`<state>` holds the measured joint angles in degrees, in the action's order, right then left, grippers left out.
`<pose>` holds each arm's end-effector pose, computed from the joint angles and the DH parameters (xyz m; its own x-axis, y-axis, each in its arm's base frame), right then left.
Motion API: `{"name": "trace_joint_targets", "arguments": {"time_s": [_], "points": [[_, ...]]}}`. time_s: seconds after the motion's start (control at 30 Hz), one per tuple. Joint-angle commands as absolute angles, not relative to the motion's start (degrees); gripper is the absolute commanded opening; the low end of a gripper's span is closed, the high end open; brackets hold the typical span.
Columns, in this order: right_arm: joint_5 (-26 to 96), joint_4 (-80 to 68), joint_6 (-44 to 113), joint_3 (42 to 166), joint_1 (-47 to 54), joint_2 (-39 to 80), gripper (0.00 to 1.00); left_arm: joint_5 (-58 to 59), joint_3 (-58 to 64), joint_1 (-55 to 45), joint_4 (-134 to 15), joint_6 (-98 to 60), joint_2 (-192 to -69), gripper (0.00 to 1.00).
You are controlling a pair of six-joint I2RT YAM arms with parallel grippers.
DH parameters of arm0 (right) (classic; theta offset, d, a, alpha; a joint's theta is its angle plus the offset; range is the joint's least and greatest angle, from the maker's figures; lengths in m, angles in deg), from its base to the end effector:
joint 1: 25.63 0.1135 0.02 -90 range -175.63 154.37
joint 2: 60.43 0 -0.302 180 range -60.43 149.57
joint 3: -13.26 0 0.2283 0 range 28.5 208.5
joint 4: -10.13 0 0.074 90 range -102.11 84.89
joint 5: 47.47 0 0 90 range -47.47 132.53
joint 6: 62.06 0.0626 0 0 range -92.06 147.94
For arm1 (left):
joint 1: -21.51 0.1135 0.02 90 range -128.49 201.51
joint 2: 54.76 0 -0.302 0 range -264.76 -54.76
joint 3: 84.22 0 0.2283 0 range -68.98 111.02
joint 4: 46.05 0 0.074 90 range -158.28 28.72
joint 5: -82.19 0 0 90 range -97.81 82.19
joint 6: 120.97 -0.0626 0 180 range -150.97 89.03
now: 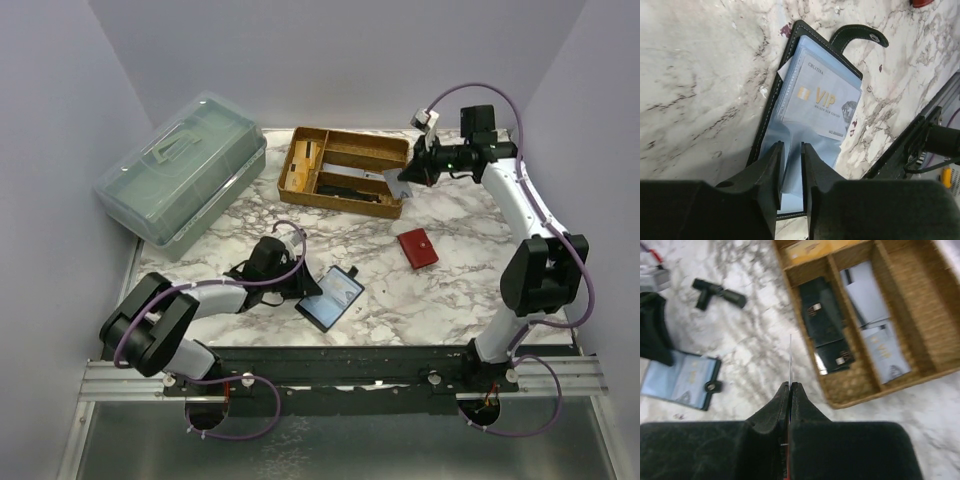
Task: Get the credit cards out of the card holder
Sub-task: Move the storage box to the center of the board.
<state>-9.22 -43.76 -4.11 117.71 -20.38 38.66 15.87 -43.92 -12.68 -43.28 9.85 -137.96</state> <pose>0.3636 0.0828 0.3485 -0.3276 -0.3600 -0.8736 -0.8829 0.4458 0.1473 0.1942 -0.1623 0.1733 -0.9059 -0.1083 -0.4094 0.2332 0.6794 -0.6957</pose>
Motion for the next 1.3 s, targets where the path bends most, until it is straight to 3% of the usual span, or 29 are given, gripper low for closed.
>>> {"name": "trace_joint_targets", "arguments": {"time_s": [0.0, 0.13, 0.33, 0.5, 0.57, 1.27], "points": [[1.03, -43.79, -6.74, 125.57, -20.27, 43.97, 0.00, 10.46, -44.37, -12.50, -49.81, 8.42, -132.67, 0.29], [5.40, -40.52, -7.60, 129.86, -20.18, 48.89, 0.00, 7.67, -46.48, -12.51, -50.79, 9.13, -127.32, 0.41], [9.01, -36.49, -8.46, 135.24, -20.01, 56.18, 0.00, 3.59, -48.38, -12.46, -54.02, 9.36, -117.19, 0.50], [9.74, -35.11, -8.88, 139.67, -19.34, 61.21, 0.00, -0.44, -51.05, -12.37, -54.76, 11.70, -107.18, 0.84], [9.97, -34.55, -9.13, 140.69, -18.86, 62.74, 0.00, -1.01, -52.01, -12.33, -54.76, 12.54, -104.36, 0.93], [14.21, -42.05, -17.32, 151.90, -14.41, 74.62, 0.00, 2.06, -51.10, -12.10, -57.18, 13.75, -96.78, 0.94]]}}
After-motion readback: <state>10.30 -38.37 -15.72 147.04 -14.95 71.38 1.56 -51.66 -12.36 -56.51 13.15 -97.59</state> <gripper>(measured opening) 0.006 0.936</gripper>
